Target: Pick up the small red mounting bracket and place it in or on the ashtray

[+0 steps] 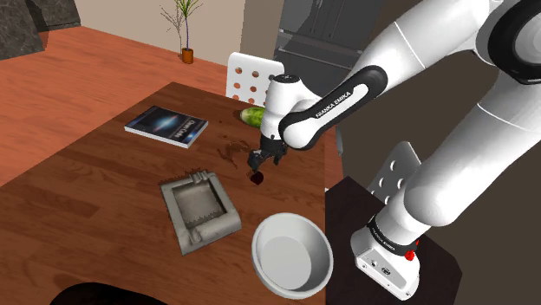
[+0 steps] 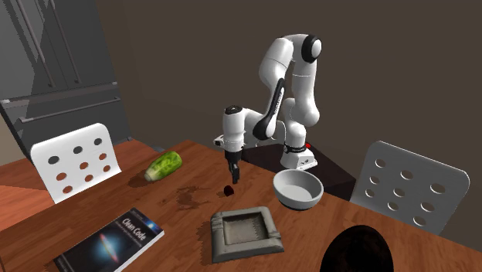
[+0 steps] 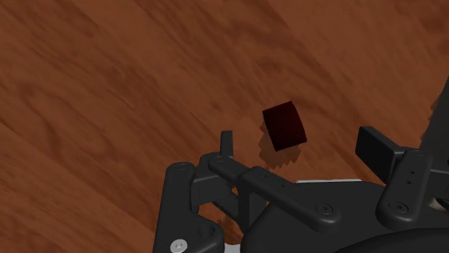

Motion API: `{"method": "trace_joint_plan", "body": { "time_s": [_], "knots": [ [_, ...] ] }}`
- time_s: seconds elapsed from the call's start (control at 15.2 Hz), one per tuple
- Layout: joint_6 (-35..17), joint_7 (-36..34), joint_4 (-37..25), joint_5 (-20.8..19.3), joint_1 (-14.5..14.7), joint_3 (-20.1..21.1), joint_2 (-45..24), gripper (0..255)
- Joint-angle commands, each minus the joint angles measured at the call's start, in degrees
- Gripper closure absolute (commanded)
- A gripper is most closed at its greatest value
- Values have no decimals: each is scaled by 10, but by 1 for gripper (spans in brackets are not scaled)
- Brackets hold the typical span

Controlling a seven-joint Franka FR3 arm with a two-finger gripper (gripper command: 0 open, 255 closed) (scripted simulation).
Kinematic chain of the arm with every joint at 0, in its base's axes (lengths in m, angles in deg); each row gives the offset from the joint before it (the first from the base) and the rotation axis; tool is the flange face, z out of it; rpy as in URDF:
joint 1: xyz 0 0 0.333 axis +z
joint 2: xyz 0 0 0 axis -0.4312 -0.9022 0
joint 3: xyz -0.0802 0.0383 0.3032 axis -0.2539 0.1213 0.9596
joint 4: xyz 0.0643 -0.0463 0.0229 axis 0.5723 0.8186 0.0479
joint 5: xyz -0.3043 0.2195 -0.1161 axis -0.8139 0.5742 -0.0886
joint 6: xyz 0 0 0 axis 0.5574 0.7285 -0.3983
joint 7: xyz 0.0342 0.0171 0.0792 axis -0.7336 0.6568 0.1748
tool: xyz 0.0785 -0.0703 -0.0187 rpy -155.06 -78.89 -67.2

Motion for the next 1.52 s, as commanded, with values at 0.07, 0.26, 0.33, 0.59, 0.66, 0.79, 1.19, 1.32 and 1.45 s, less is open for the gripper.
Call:
{"method": "trace_joint_plan", "body": {
  "time_s": [0.07, 0.26, 0.33, 0.59, 0.66, 0.79, 1.19, 1.32, 1.45],
  "knots": [
    [-28, -22, -9, -26, 0, -1, -38, 0],
    [-51, -38, -9, -47, 1, -7, -64, 0],
    [-59, -43, -9, -55, 2, -9, -73, 0],
    [-71, -52, -10, -68, 4, -14, -87, 0],
    [-71, -52, -10, -68, 4, -14, -87, 0],
    [-71, -52, -10, -68, 4, -14, -87, 0],
    [-71, -52, -10, -68, 4, -14, -87, 255],
    [-71, -52, -10, -68, 4, -14, -87, 255],
    [-71, -52, -10, -68, 4, -14, -87, 255]
  ]
}}
